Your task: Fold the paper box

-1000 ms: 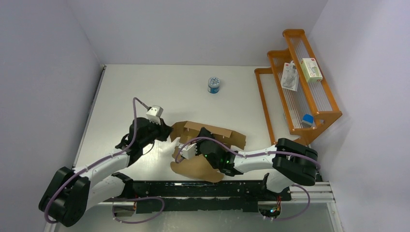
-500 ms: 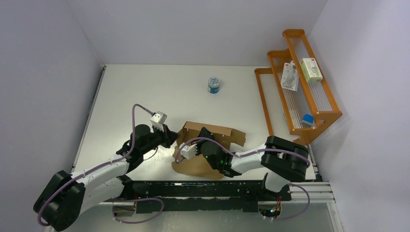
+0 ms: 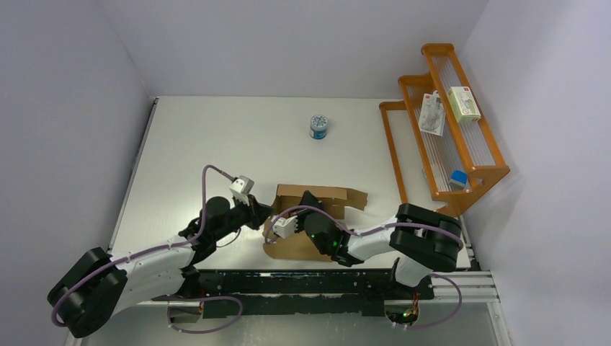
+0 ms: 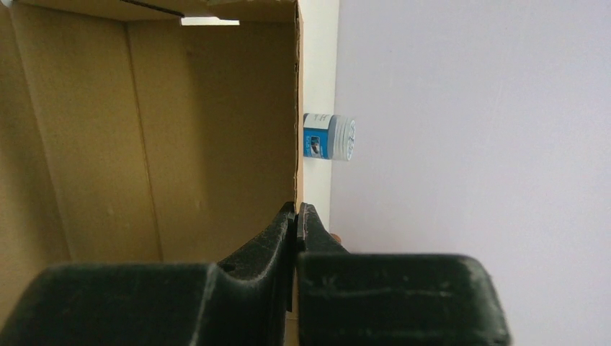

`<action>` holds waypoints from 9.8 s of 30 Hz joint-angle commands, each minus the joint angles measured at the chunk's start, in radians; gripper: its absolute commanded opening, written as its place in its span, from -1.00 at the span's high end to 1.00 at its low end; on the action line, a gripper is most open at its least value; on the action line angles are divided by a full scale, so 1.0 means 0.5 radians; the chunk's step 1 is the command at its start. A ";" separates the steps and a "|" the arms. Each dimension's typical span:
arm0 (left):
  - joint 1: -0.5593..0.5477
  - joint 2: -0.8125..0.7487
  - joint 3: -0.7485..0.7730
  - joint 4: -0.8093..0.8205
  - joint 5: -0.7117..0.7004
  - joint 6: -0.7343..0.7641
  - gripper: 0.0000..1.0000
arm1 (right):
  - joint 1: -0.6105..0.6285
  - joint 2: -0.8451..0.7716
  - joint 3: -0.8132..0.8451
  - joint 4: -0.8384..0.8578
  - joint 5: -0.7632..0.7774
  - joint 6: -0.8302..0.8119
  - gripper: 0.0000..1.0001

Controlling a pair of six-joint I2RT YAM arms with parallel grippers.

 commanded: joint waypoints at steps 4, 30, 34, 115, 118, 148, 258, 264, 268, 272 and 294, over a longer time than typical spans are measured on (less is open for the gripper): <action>-0.115 0.117 -0.110 0.117 -0.014 -0.075 0.82 | 0.038 -0.070 -0.034 -0.035 -0.033 0.108 1.00; -0.029 -0.323 0.231 -0.615 -0.860 0.120 -0.23 | 0.085 -0.002 -0.127 0.092 0.030 0.026 1.00; 0.280 -0.189 0.216 -0.635 -0.641 0.020 -0.25 | 0.084 -0.039 -0.113 0.015 0.014 0.065 1.00; -0.199 1.755 -0.101 2.423 -0.775 0.252 -0.02 | 0.085 -0.454 0.131 -0.819 -0.377 0.730 0.38; -0.199 1.746 -0.099 2.388 -0.794 0.262 0.03 | 0.079 -0.614 0.159 -0.907 -0.454 0.854 0.19; -0.196 1.713 -0.037 2.239 -0.847 0.336 0.14 | -0.556 -0.096 0.714 -0.801 -1.170 1.812 -0.17; 1.077 1.821 1.159 0.831 0.906 0.079 0.07 | -1.414 -0.189 1.180 -2.135 -1.662 0.850 1.00; 1.077 1.855 0.986 1.226 1.009 -0.083 0.08 | -1.235 -0.378 0.957 -1.844 -1.376 0.545 1.00; 1.077 1.955 0.932 1.453 1.152 -0.204 0.07 | -1.151 -0.431 0.844 -1.731 -1.268 0.402 1.00; 1.074 2.056 0.879 1.796 1.273 -0.354 0.10 | -1.059 -0.456 0.749 -1.633 -1.127 0.321 1.00; 0.759 1.701 0.561 1.620 1.102 0.217 0.19 | -0.905 -0.591 0.425 -1.216 -0.967 0.181 1.00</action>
